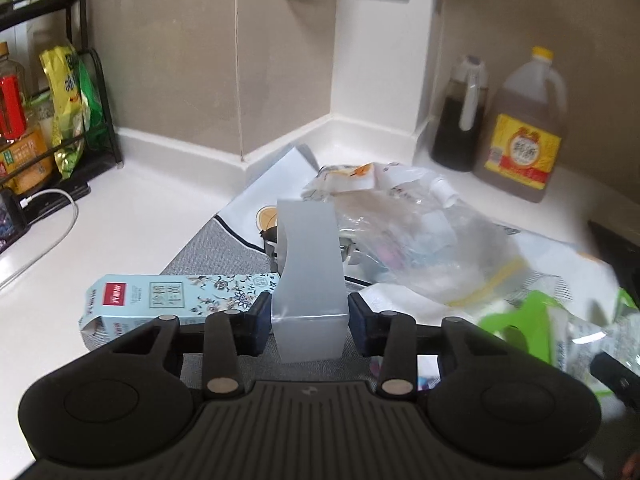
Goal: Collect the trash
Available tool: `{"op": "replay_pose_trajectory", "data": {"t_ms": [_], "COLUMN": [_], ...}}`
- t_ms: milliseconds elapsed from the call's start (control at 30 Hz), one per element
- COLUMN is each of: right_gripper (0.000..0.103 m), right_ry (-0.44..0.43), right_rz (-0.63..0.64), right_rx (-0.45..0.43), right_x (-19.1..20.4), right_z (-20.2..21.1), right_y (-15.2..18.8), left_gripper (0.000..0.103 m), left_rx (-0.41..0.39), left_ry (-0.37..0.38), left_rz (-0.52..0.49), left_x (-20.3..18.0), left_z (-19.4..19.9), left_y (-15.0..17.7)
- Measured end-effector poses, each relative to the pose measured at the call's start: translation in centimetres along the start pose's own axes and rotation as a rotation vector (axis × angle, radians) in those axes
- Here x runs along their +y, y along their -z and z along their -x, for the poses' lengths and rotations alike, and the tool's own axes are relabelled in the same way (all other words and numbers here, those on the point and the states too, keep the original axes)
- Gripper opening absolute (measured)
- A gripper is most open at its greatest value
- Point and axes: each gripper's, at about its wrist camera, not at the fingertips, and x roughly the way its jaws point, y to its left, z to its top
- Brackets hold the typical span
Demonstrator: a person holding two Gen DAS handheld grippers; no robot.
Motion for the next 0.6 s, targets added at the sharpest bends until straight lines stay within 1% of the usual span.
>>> {"op": "replay_pose_trajectory", "data": {"t_ms": [100,200,267,300,367,433,533,600], "right_gripper": [0.09,0.09,0.09,0.09,0.09,0.09,0.09,0.09], "right_ry": [0.0,0.0,0.0,0.0,0.0,0.0,0.0,-0.001], "right_rz": [0.0,0.0,0.001,0.0,0.001,0.001,0.001,0.003], "right_rx": [0.0,0.0,0.0,0.0,0.0,0.0,0.0,0.0], "right_x": [0.0,0.0,0.0,0.0,0.0,0.0,0.0,0.1], "right_z": [0.0,0.0,0.0,0.0,0.0,0.0,0.0,0.0], "right_y": [0.0,0.0,0.0,0.0,0.0,0.0,0.0,0.0], "left_gripper": [0.045,0.045,0.045,0.045,0.045,0.045,0.045,0.045], "left_rx": [-0.03,-0.066,-0.094,-0.116,-0.163,-0.186,-0.216,-0.232], "left_ry": [0.02,0.014,0.004,-0.012,-0.055,-0.084,-0.095,-0.094], "left_rz": [-0.036,-0.078,-0.123,-0.163,-0.276,-0.384,-0.496,-0.543], "left_x": [0.1,0.0,-0.4,-0.9,-2.4,-4.0,-5.8,-6.8], "left_z": [1.8,3.5,4.4,4.9,5.5,5.7,6.1,6.3], "left_y": [1.1,2.6,3.7,4.3,5.6,6.8,8.5,9.3]}}
